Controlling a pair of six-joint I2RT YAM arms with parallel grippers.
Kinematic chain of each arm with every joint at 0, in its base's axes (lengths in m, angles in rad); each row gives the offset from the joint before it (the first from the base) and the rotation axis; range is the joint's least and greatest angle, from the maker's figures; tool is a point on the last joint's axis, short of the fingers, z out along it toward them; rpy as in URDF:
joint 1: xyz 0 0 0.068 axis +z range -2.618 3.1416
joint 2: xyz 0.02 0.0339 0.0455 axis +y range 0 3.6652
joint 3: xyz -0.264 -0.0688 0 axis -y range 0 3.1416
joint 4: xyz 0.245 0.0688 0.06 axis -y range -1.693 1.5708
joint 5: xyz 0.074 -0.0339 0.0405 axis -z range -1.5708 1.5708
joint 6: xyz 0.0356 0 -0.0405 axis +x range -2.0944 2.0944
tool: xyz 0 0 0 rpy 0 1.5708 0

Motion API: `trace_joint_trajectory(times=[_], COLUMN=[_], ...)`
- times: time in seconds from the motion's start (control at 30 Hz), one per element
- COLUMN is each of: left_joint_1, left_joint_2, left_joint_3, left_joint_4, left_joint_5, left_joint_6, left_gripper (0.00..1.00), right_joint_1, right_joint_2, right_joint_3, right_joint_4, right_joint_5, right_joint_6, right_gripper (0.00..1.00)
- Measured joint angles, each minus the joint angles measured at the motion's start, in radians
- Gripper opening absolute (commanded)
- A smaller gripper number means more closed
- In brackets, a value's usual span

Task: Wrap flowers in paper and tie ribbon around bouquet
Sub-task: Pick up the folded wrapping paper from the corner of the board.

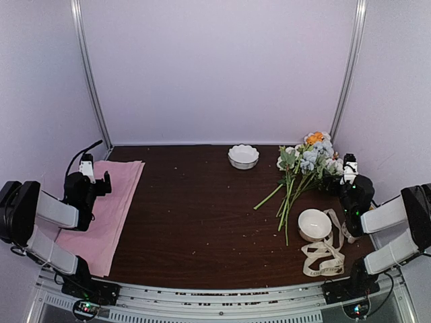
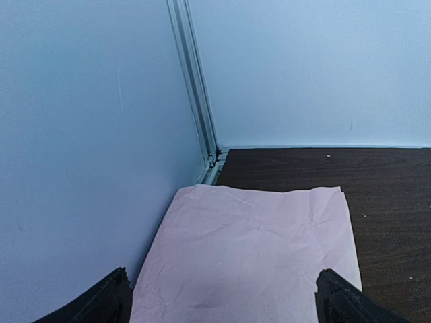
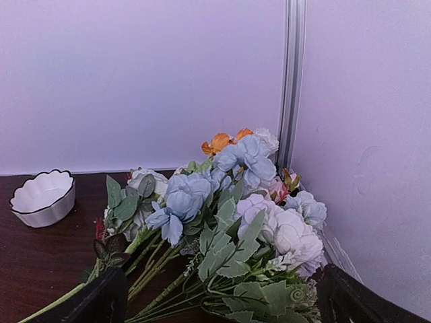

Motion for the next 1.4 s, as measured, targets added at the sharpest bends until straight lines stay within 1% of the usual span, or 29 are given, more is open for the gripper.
trace_joint_trajectory(times=[0.27,0.4,0.47,0.5,0.57,0.67,0.7,0.8,0.83,0.9,0.97,1.07,1.13,1.23,1.33,1.4], left_joint_1=[0.000,0.000,0.000,-0.005,-0.024,-0.094,-0.127,-0.214,-0.239,-0.276,-0.287,-0.285,-0.283,-0.282,-0.282,-0.282], left_joint_2=[0.000,0.000,-0.006,-0.019,-0.061,-0.119,-0.122,-0.094,-0.064,0.024,0.143,0.317,0.407,0.472,0.492,0.510], left_joint_3=[0.000,0.004,0.016,0.035,0.106,0.334,0.432,0.643,0.714,0.829,0.908,0.982,1.021,1.072,1.118,1.144], left_joint_4=[0.000,-0.011,-0.050,-0.098,-0.250,-0.555,-0.653,-0.869,-0.956,-1.110,-1.269,-1.462,-1.567,-1.669,-1.716,-1.725], left_joint_5=[0.000,0.042,0.052,0.050,0.017,-0.047,-0.060,-0.070,-0.066,-0.051,-0.051,-0.070,-0.084,-0.112,-0.118,-0.117], left_joint_6=[0.000,0.013,0.019,0.024,0.028,-0.023,-0.048,-0.102,-0.119,-0.148,-0.170,-0.190,-0.196,-0.198,-0.195,-0.193], left_gripper=[0.98,0.98,0.93,0.90,0.78,0.78,0.78,0.82,0.84,0.85,0.84,0.81,0.81,0.80,0.81,0.78], right_joint_1=[0.000,-0.001,-0.002,-0.002,-0.002,-0.003,-0.003,0.004,0.013,0.042,0.092,0.175,0.216,0.261,0.286,0.292], right_joint_2=[0.000,0.000,-0.005,-0.016,-0.063,-0.138,-0.157,-0.191,-0.195,-0.202,-0.203,-0.191,-0.181,-0.175,-0.175,-0.175], right_joint_3=[0.000,0.001,0.009,0.020,0.076,0.238,0.297,0.455,0.498,0.556,0.583,0.602,0.608,0.610,0.610,0.610], right_joint_4=[0.000,0.000,-0.028,-0.062,-0.194,-0.393,-0.447,-0.605,-0.654,-0.740,-0.819,-0.930,-0.981,-1.028,-1.049,-1.061], right_joint_5=[-0.003,-0.009,-0.008,-0.005,0.005,0.001,-0.008,-0.021,-0.018,0.005,0.024,0.051,0.060,0.064,0.065,0.073], right_joint_6=[0.000,0.000,0.002,0.003,0.008,0.036,0.051,0.100,0.115,0.134,0.141,0.138,0.134,0.134,0.132,0.131], right_gripper=[1.00,1.00,1.00,1.00,1.00,1.00,0.99,0.98,0.98,0.98,0.98,0.99,0.99,0.99,0.99,0.99])
